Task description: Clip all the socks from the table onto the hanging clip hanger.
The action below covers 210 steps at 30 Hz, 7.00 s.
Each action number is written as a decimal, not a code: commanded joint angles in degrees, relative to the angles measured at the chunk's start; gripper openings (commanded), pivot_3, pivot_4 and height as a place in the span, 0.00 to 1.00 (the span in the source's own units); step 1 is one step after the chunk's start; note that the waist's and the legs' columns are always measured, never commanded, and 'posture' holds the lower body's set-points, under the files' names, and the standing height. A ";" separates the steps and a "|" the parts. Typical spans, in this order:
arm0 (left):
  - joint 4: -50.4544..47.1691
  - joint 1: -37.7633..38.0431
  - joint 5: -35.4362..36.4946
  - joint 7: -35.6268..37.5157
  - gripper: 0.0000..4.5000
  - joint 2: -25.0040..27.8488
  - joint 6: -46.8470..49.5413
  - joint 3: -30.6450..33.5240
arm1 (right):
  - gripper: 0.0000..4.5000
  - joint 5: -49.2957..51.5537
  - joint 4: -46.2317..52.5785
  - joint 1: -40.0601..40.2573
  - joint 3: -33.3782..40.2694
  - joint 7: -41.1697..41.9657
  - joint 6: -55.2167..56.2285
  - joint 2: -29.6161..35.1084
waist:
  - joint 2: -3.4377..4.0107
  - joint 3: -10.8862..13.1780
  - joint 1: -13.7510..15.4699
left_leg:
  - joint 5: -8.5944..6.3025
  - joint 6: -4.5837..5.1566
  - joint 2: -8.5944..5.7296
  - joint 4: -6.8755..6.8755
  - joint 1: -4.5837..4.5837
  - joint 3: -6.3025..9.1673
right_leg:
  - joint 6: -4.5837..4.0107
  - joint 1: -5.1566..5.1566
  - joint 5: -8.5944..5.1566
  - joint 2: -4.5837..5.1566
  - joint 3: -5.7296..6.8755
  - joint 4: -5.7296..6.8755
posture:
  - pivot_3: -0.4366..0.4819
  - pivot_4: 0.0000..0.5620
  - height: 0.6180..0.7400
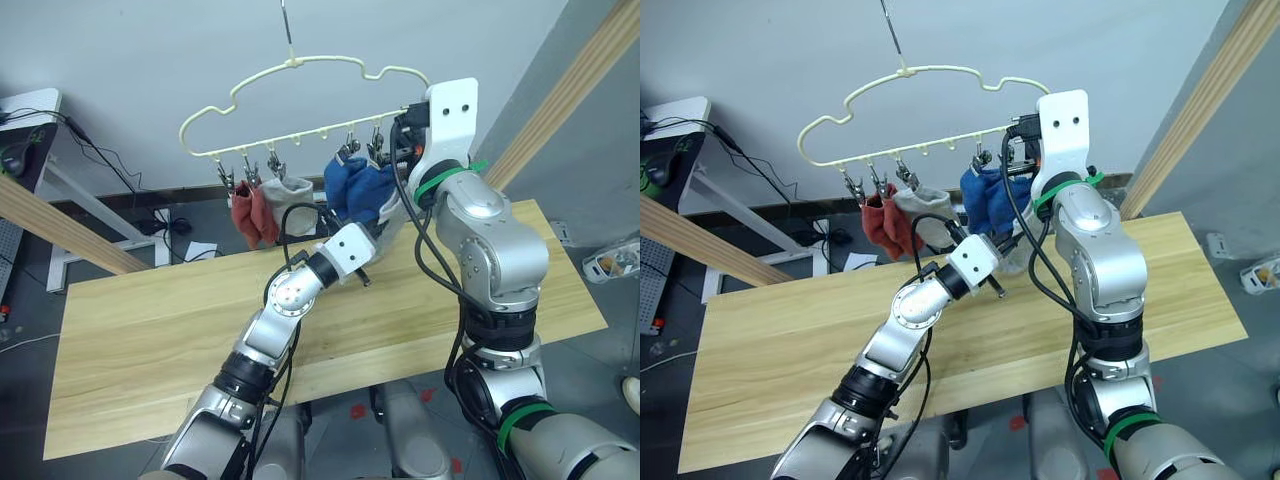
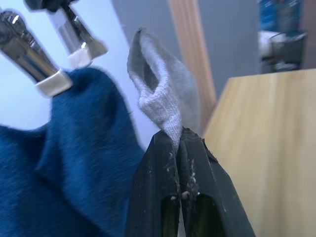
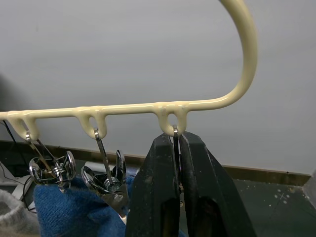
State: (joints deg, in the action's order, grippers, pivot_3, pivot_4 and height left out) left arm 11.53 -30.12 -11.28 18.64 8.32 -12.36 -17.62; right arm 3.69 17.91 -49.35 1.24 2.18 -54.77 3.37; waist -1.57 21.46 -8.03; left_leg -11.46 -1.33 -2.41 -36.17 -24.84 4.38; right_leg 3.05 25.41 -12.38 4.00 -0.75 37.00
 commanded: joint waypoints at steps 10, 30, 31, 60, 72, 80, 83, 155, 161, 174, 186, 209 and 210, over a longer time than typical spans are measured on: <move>5.83 -3.92 -3.04 -7.28 0.01 -4.43 -1.93 0.69 | 0.00 1.63 3.81 -1.36 1.39 0.43 -2.79 2.00 | -0.01 -0.01 -0.06 | 0.00 0.00 -0.02 0.00 -0.05 -0.05 | 0.07 0.04 0.06 0.00 0.01 0.05 | 0.16 0.61 1.00; 6.46 -5.56 -2.49 -8.50 0.01 -5.87 -3.02 1.16 | 0.00 2.42 4.83 0.61 0.28 2.75 -3.46 6.60 | -0.05 -0.06 0.05 | 0.00 0.00 -0.04 -0.09 -0.06 -0.09 | 0.10 0.02 0.08 0.00 0.00 0.11 | 0.16 0.59 1.00; 6.57 -5.82 -2.47 -8.62 0.01 -5.99 -3.15 1.24 | 0.00 2.37 4.88 0.66 0.31 2.94 -3.55 6.83 | -0.05 -0.06 0.05 | 0.00 0.00 -0.04 -0.11 -0.06 -0.10 | 0.10 0.02 0.09 0.00 0.00 0.12 | 0.16 0.59 1.00; 10.82 -10.40 -2.64 -12.87 0.01 -7.79 -2.96 3.52 | 0.00 2.54 4.97 1.56 -0.85 6.58 -5.35 10.50 | -0.06 -0.09 0.12 | 0.00 0.02 -0.08 -0.77 -0.17 -0.12 | 0.37 -0.12 0.29 -0.01 -0.03 0.20 | 0.16 0.59 1.00; 12.53 -10.41 -1.25 -9.27 0.01 -9.58 -0.77 2.59 | 0.00 3.75 4.99 0.14 0.54 6.99 -4.97 10.35 | -0.07 -0.12 0.09 | 0.00 0.02 -0.09 -0.78 -0.19 -0.14 | 0.38 -0.11 0.30 -0.01 -0.04 0.23 | 0.15 0.58 1.00; 11.24 -9.19 0.88 -7.11 0.01 -10.33 2.90 3.62 | 0.00 4.54 4.29 -1.22 1.57 6.80 -5.55 11.04 | -0.07 -0.12 0.00 | 0.00 0.02 -0.08 -0.79 -0.19 -0.14 | 0.37 -0.10 0.31 -0.01 -0.05 0.24 | 0.15 0.58 1.00; 9.32 -7.95 3.33 -7.41 0.01 -11.74 5.96 5.04 | 0.00 4.51 4.07 -1.41 1.73 6.80 -5.58 11.45 | -0.06 -0.13 0.01 | 0.00 0.02 -0.08 -0.79 -0.18 -0.14 | 0.36 -0.10 0.31 -0.01 -0.05 0.26 | 0.15 0.58 1.00; -7.55 -8.44 30.52 -4.08 0.00 -19.19 24.01 11.81 | 0.12 10.17 6.32 2.72 -5.20 16.14 -3.33 23.10 | -0.08 -0.17 0.16 | 0.01 0.03 -0.08 -0.91 -0.18 -0.20 | 0.36 -0.13 0.34 -0.03 -0.11 0.32 | 0.17 0.58 1.00; -7.14 -9.07 31.20 -4.52 0.00 -19.46 23.55 11.84 | 0.50 10.38 6.50 2.59 -5.19 16.53 -3.74 23.33 | -0.08 -0.16 0.07 | 0.01 0.04 -0.08 -0.90 -0.18 -0.23 | 0.36 -0.11 0.34 -0.03 -0.15 0.32 | 0.17 0.58 1.00; -6.72 -9.08 30.60 -4.58 0.00 -18.46 23.27 11.61 | 0.50 13.49 7.46 0.26 2.12 18.31 -2.83 24.79 | -0.08 -0.16 0.01 | 0.01 0.04 -0.04 -0.91 -0.17 -0.28 | 0.34 -0.11 0.35 -0.07 -0.17 0.33 | 0.18 0.57 1.00; -6.50 -5.33 31.62 -3.54 0.00 -17.85 24.54 11.83 | 0.50 18.12 9.96 1.78 5.24 21.30 -4.81 28.17 | -0.08 -0.16 -0.08 | 0.01 0.04 -0.03 -0.91 -0.16 -0.31 | 0.34 -0.11 0.36 -0.07 -0.19 0.34 | 0.16 0.56 1.00; -6.70 0.42 32.35 1.65 0.00 -17.34 25.84 10.85 | 0.50 19.39 12.69 5.74 1.37 22.40 -5.19 29.45 | -0.09 -0.18 -0.05 | 0.02 0.05 -0.02 -1.02 -0.16 -0.35 | 0.33 -0.11 0.37 -0.07 -0.20 0.40 | 0.17 0.55 1.00; -6.72 0.28 32.32 1.71 0.00 -17.37 25.76 10.81 | 0.50 19.20 12.43 5.75 1.10 21.95 -5.33 29.05 | -0.09 -0.18 -0.05 | 0.02 0.05 -0.02 -1.02 -0.16 -0.35 | 0.33 -0.11 0.37 -0.07 -0.20 0.41 | 0.17 0.55 1.00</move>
State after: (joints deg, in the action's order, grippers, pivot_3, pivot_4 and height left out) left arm 7.03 -29.85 21.22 19.58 -8.27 13.81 -5.89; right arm 22.16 27.86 -43.58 2.27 24.11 -60.10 32.54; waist -1.67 21.28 -8.08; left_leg -11.44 -1.29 -2.43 -37.20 -24.99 4.03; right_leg 3.38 25.30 -12.02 3.93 -0.96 37.43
